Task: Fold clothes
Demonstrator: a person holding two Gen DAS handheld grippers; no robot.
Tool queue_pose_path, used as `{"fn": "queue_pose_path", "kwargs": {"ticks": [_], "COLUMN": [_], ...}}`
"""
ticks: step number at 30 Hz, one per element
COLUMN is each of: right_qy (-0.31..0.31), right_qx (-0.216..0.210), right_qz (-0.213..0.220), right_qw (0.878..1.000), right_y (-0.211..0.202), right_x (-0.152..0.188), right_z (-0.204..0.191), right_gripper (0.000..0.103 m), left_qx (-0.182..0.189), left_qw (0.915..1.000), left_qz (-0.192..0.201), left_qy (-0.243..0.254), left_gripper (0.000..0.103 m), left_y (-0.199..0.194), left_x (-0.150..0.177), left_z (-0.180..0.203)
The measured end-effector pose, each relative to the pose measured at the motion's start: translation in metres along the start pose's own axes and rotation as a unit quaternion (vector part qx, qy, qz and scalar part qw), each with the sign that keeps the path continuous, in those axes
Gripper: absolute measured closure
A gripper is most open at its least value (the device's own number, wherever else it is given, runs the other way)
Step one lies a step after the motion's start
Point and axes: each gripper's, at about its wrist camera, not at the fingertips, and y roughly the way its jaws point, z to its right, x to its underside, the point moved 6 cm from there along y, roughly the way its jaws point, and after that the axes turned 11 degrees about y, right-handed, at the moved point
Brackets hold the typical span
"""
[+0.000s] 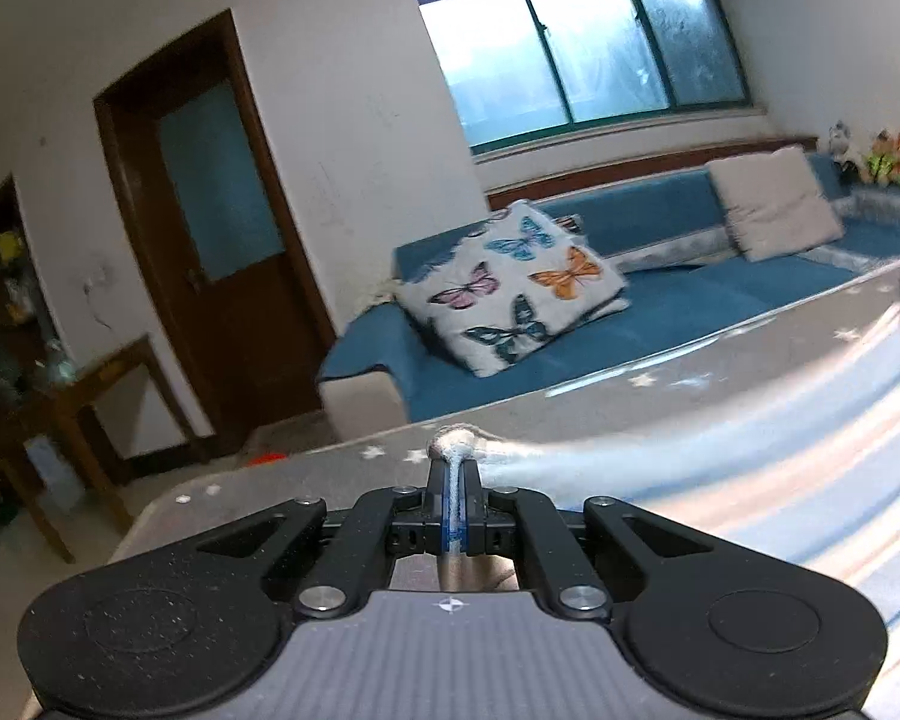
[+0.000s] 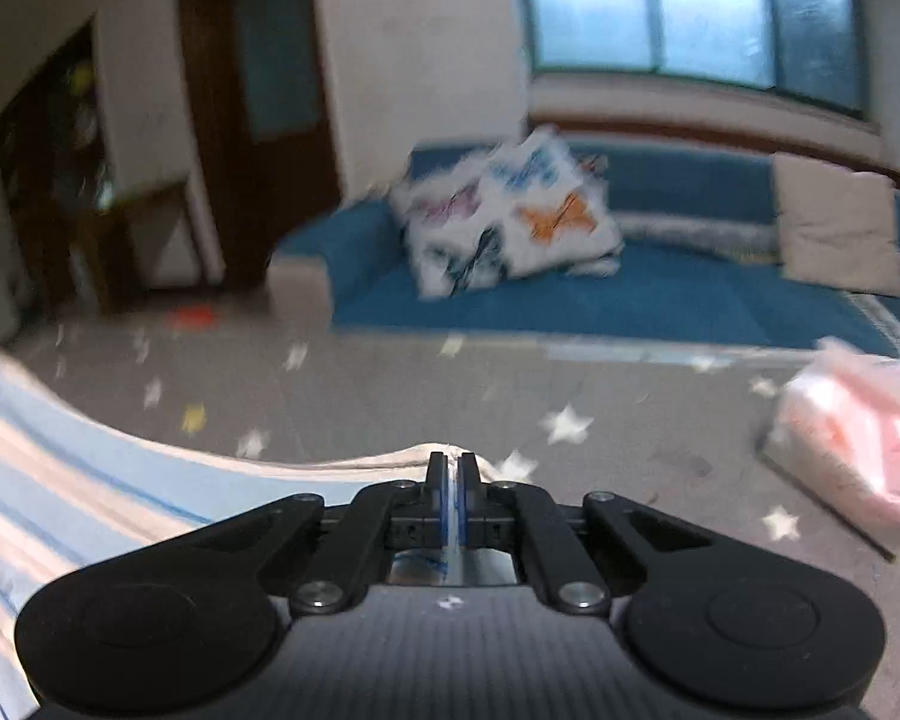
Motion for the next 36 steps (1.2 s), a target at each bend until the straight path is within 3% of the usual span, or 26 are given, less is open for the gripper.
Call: {"fn": "queue_pose_path", "kwargs": {"ticks": [1, 5, 9, 11, 15, 19, 29, 36], "right_qy": [-0.004, -0.019, -0.035, -0.056, -0.064, -0.083, -0.121, -0.161], "right_qx": [0.021, 0.043, 0.05, 0.045, 0.009, -0.035, -0.133, -0.12], "right_qz": [0.009, -0.049, -0.05, -0.056, -0.091, -0.128, -0.198, -0.204], "right_qw": [1.0, 0.998, 0.997, 0.996, 0.994, 0.988, 0.963, 0.958], "right_y": [0.003, 0.031, 0.027, 0.02, -0.002, -0.037, -0.124, -0.146], "right_x": [0.0, 0.012, 0.013, 0.014, 0.021, 0.045, 0.129, 0.172], "right_z": [0.004, 0.008, 0.002, -0.005, -0.021, -0.052, -0.124, -0.14], "right_gripper": [0.101, 0.099, 0.095, 0.091, 0.076, 0.074, 0.074, 0.075], "left_qx": [-0.003, 0.007, 0.01, 0.008, 0.007, 0.006, -0.002, 0.0], "left_qw": [0.9998, 0.9951, 0.9904, 0.99, 0.9919, 0.9935, 0.9918, 0.9872], "left_qz": [-0.018, -0.092, -0.134, -0.138, -0.125, -0.112, -0.12, -0.13], "left_qy": [0.011, 0.036, 0.033, 0.03, 0.024, 0.019, -0.045, -0.093], "left_gripper": [0.1, 0.096, 0.094, 0.089, 0.059, 0.047, 0.043, 0.035], "left_y": [0.009, 0.043, 0.057, 0.054, 0.03, 0.001, -0.09, -0.149], "left_x": [0.003, 0.02, 0.034, 0.038, 0.036, 0.035, 0.068, 0.103], "left_z": [0.004, 0.021, 0.022, 0.018, 0.011, 0.004, -0.016, -0.022]}}
